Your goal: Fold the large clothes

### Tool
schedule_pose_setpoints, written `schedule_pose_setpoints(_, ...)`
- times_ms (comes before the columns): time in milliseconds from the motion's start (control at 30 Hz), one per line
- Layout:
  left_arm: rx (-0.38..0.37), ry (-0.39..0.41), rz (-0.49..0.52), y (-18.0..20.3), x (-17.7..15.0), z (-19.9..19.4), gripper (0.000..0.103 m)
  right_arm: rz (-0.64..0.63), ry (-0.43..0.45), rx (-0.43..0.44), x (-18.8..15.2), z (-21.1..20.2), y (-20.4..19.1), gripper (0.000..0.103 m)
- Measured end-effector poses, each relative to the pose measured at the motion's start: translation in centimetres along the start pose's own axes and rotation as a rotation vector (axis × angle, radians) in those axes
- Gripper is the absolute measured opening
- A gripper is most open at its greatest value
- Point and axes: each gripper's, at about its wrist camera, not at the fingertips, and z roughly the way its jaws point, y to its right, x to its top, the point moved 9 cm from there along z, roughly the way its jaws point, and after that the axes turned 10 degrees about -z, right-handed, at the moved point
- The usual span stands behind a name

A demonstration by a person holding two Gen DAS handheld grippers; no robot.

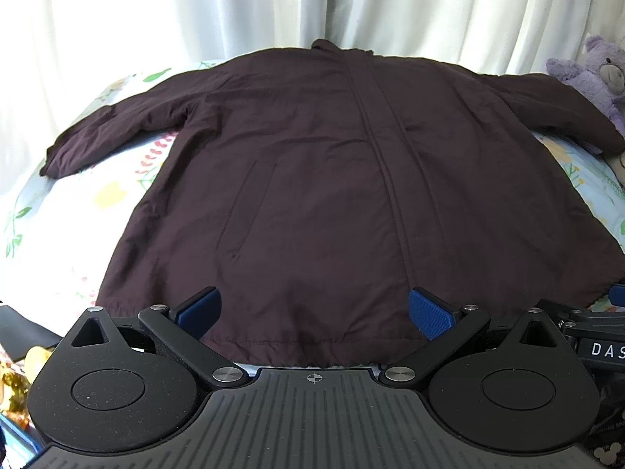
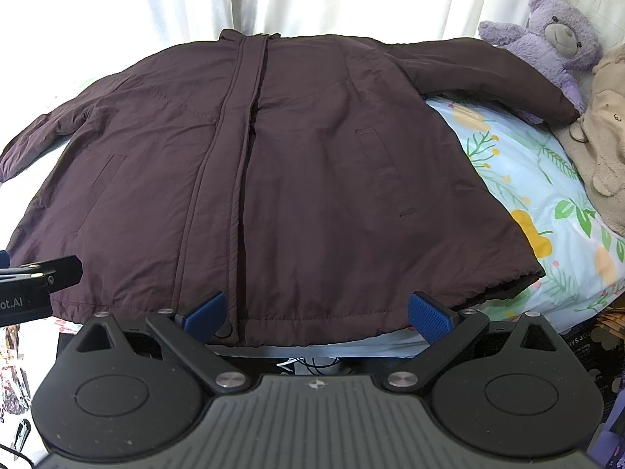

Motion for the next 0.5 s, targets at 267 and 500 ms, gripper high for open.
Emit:
schedule_pose_setpoints(267, -0.001, -0.010, -0.003, 0.02, -0.17, 0.29, 0.103, 0.001, -0.005, -0.002, -0.04, 0.10, 0.17, 0.099)
schedule_pose_setpoints(500, -0.002, -0.024, -0.006, 0.15, -0.18, 0.60, 0.103, 0.005, -0.008, -0.002, -0.13, 0.21, 0.24, 0.099)
